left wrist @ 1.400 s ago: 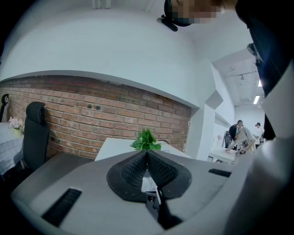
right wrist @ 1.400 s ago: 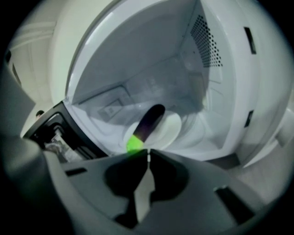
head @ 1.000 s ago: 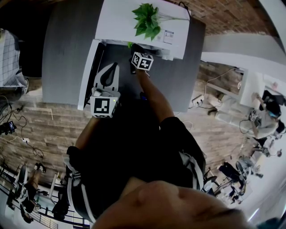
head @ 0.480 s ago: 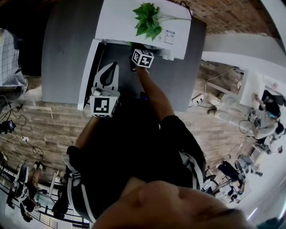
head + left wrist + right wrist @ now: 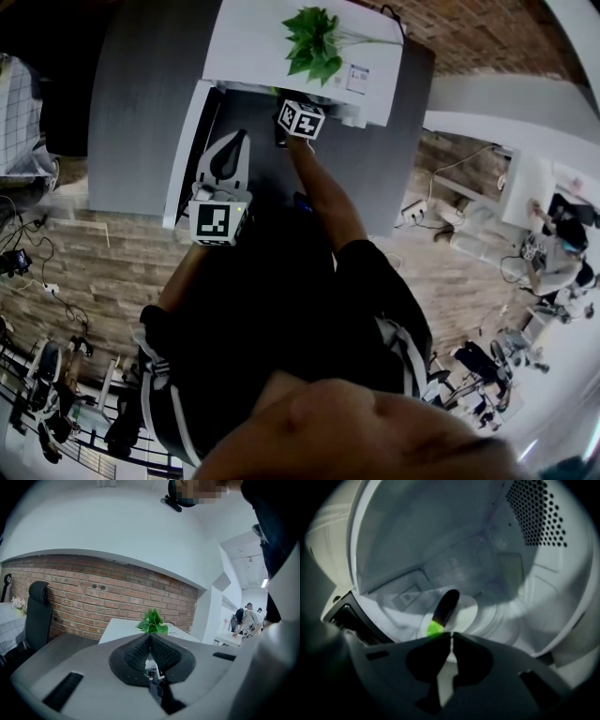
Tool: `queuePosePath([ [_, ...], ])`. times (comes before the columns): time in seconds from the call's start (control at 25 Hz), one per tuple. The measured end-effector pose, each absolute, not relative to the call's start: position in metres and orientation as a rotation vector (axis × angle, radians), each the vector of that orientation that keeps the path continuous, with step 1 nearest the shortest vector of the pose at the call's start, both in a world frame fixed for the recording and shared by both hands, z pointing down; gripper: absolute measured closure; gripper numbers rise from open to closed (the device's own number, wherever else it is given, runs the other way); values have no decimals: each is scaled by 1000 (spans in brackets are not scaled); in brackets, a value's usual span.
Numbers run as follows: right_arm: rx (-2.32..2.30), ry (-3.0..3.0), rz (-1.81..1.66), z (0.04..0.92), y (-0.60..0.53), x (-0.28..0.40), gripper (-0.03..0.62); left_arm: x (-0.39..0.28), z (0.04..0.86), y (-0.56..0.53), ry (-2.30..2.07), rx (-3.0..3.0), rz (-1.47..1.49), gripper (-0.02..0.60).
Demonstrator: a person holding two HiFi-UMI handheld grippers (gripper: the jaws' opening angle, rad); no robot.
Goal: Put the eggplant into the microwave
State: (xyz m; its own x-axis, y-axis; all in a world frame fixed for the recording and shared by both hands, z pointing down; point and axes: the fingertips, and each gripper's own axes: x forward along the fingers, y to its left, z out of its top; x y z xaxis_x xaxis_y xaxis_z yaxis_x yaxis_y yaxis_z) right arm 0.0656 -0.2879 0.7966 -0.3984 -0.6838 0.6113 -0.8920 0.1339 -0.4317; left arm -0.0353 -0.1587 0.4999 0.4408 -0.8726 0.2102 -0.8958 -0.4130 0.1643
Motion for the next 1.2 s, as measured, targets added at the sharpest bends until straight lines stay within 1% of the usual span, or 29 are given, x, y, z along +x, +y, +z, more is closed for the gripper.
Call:
queuePosePath([
  [0.68, 1568, -2154, 1100, 779, -269, 74, 554, -45, 478, -137, -1596, 2440, 98, 546],
  [1.2, 1550, -2159, 1072, 765, -231, 76, 556, -59, 460, -104, -1656, 2452, 30, 546],
])
